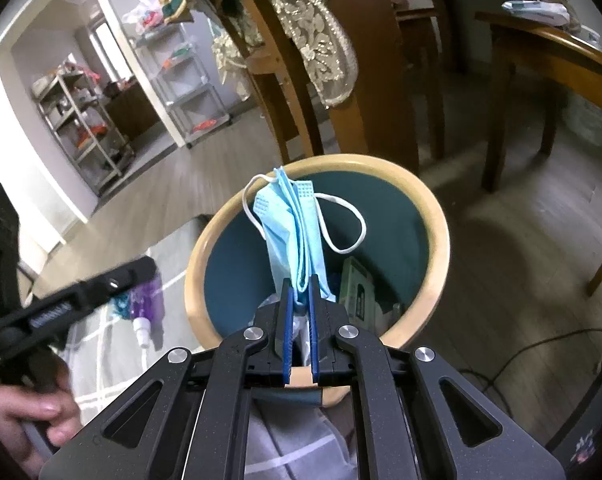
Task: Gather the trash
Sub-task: 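Carry the plastic bag and blue mask over the teal bin and release both, then move both open grippers back to the teal cloth and purple bottle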
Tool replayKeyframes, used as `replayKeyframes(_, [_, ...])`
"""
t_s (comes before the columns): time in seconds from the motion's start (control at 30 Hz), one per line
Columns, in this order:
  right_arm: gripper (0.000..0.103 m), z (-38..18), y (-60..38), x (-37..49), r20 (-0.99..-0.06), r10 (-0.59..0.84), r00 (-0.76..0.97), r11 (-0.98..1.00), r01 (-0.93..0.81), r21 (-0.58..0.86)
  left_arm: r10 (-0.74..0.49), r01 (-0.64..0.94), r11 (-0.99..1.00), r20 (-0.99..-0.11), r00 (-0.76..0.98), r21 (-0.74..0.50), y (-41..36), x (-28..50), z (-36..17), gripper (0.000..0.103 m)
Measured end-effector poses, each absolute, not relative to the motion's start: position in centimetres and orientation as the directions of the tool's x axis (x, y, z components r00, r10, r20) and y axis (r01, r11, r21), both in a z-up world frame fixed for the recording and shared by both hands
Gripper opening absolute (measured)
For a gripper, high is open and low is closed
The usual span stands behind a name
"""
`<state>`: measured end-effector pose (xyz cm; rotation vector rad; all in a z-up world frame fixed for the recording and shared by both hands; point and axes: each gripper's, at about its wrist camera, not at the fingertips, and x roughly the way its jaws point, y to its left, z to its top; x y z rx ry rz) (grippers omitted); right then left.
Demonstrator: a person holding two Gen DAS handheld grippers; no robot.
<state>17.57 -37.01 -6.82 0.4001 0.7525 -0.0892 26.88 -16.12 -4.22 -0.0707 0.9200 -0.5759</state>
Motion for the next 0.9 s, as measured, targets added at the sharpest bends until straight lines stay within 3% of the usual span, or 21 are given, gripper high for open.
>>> replayKeyframes(0.2, [0.029, -6.9, -36.7, 17.7, -0.690, 0.054, 0.722, 0.927, 0.221, 0.304, -0.462, 0.404, 0.875, -0.714, 0.526, -0.268, -13.5, 26.9, -3.1, 0.052])
replayKeyframes(0.3, [0.034, -6.9, -36.7, 17.6, -0.687, 0.052, 0.725, 0.925, 0.224, 0.306, -0.438, 0.380, 0.889, -0.712, 0.549, -0.253, -12.2, 26.8, -2.9, 0.052])
replayKeyframes(0.9, [0.036, -5.4, -33.1, 17.2, -0.626, 0.118, 0.770, 0.948, 0.100, 0.302, -0.272, 0.129, 0.962, -0.778, 0.566, -0.242, -3.2, 29.4, -6.4, 0.052])
